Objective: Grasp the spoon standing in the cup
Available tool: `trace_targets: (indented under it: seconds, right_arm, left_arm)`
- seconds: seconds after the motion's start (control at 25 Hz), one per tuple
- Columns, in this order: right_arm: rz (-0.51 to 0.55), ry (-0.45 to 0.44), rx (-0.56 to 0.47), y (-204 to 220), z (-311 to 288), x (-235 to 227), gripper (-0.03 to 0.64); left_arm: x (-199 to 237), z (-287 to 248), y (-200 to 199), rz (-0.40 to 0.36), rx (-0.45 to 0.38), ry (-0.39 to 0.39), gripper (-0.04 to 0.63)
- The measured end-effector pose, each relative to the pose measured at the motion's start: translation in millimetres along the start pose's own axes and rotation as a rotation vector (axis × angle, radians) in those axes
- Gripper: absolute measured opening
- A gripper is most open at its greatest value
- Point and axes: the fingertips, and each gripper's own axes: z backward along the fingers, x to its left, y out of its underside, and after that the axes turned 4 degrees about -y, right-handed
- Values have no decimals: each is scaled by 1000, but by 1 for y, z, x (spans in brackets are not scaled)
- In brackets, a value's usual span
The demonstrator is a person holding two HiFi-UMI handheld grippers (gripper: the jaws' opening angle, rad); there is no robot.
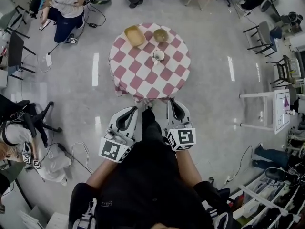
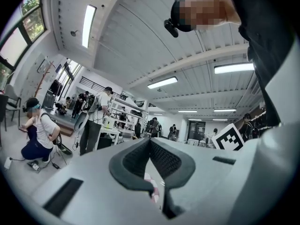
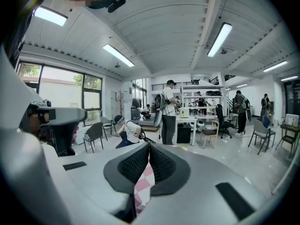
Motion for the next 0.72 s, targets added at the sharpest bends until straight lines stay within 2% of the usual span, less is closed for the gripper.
trace_targets:
  seconds: [0.2, 0.44, 0.56, 0.72]
  right_arm:
    - [3, -45, 68, -4, -60, -50, 28]
    - [-32, -99, 206, 38, -145, -95, 34]
    - [-48, -122, 290, 70, -179, -108, 124]
    - [-68, -116, 377, 110, -216, -125, 145]
  left_arm:
    - [18, -76, -8, -7, -3, -33, 9]
    - [42, -153, -6, -2, 7, -94, 9]
    - [51, -177, 3, 14, 32, -124, 9]
    - [62, -202, 17, 29, 63, -151, 9]
